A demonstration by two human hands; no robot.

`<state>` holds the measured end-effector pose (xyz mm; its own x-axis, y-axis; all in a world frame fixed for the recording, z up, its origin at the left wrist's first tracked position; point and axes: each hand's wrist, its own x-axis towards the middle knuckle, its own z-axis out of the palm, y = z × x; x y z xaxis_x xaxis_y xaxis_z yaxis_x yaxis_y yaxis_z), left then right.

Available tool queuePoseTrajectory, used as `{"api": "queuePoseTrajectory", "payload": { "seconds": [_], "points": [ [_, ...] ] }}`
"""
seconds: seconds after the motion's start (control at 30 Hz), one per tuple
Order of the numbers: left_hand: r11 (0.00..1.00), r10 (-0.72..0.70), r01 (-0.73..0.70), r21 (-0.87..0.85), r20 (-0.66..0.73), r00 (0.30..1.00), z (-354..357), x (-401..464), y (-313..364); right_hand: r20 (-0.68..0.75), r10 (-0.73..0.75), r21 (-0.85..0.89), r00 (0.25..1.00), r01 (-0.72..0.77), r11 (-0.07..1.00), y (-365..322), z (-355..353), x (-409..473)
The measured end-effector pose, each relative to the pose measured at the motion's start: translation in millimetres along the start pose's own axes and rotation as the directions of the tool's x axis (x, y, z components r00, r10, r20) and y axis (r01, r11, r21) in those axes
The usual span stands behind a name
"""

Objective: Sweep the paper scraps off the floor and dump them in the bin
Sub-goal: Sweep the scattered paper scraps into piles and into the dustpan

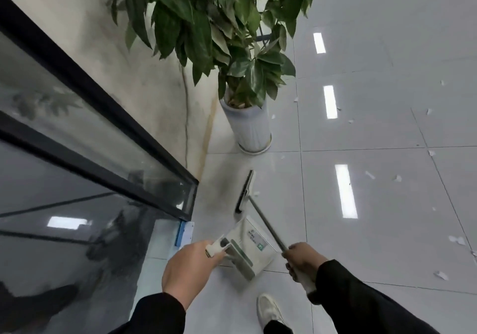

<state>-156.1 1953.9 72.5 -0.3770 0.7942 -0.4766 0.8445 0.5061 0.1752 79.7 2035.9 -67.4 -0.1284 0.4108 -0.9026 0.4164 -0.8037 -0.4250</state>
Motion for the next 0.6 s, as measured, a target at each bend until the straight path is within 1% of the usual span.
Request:
{"api": "queuePoseTrajectory", "payload": {
  "seconds": [0.07,0.13,0.17,0.23,0.3,0.4,0.5,0.6],
  "points": [
    [1.0,0.028,-0.028,0.005,0.015,0.999,-6,13,-1,-0.021,0.029,0.02,0.999,-0.028,0.999,-6,-4,10],
    [0.997,0.066,-0.067,0.025,0.046,0.997,-10,41,1,-0.063,0.102,0.09,0.993,-0.096,0.991,-3,-18,24],
    [0.997,0.071,-0.072,0.035,0.049,0.996,-12,40,0,-0.084,0.127,0.114,0.988,-0.118,0.987,0,-25,20],
    [0.991,0.114,-0.119,0.054,0.081,0.99,-14,62,9,-0.161,0.19,0.167,0.968,-0.163,0.972,10,-54,13],
    [0.991,0.122,-0.126,0.044,0.094,0.988,-18,71,17,-0.23,0.227,0.187,0.946,-0.186,0.965,19,-77,-3],
    [0.989,0.141,-0.144,0.016,0.113,0.984,-23,92,34,-0.299,0.253,0.23,0.92,-0.188,0.955,28,-111,-19],
    [0.986,0.164,-0.167,0.016,0.118,0.979,-24,110,52,-0.345,0.27,0.321,0.899,-0.158,0.934,23,-140,-25],
    [0.983,0.185,-0.185,-0.008,0.102,0.978,-25,127,70,-0.324,0.275,0.444,0.905,-0.111,0.889,2,-161,-22]
  ]
}}
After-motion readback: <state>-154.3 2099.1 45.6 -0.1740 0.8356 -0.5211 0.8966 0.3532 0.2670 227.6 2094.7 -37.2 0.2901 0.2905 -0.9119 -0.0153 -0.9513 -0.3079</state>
